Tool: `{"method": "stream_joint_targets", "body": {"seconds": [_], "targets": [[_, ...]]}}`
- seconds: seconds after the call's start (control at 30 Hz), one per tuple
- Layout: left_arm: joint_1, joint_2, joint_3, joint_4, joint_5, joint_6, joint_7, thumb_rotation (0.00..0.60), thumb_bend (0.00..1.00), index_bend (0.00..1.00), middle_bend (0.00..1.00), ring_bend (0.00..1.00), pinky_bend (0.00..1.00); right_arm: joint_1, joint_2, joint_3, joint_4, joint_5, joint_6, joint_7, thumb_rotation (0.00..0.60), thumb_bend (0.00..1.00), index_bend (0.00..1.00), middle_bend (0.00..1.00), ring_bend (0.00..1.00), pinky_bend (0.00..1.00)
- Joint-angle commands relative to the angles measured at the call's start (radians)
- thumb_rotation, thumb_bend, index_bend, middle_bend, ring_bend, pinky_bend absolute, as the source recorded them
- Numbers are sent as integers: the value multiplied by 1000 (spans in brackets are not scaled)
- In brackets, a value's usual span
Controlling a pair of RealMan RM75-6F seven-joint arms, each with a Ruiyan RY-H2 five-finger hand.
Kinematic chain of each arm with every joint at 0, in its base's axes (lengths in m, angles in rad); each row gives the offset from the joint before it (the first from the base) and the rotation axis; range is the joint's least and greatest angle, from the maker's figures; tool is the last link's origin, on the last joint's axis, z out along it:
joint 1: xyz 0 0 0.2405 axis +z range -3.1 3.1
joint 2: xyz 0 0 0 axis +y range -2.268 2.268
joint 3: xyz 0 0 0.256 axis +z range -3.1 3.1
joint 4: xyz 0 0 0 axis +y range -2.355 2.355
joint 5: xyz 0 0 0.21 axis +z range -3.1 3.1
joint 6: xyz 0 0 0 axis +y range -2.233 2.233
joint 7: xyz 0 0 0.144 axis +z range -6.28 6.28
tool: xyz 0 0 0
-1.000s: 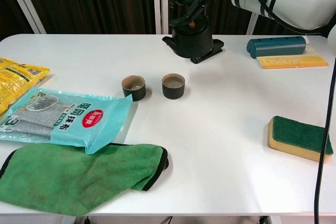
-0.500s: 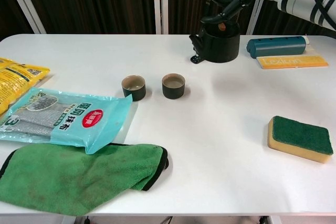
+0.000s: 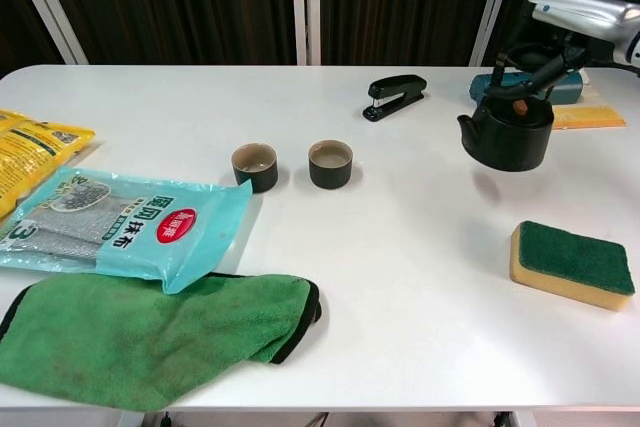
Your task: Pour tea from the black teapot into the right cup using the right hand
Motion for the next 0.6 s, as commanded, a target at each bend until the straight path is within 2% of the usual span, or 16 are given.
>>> {"method": "stream_joint_targets", "body": {"seconds": [0.03,0.6], "targets": [[-1,1,0,-2,-1,-3,4,600,129,173,87,73,233,-25,-28,-17,58,-17,9,24,600,229,1000,1000,1000,926],[2,9,1,-14,-11,-5,16,600,129,173,87,73,233,-66,-161,-31,286,-61,20,115,600,228,1000,1000,1000,927]]}}
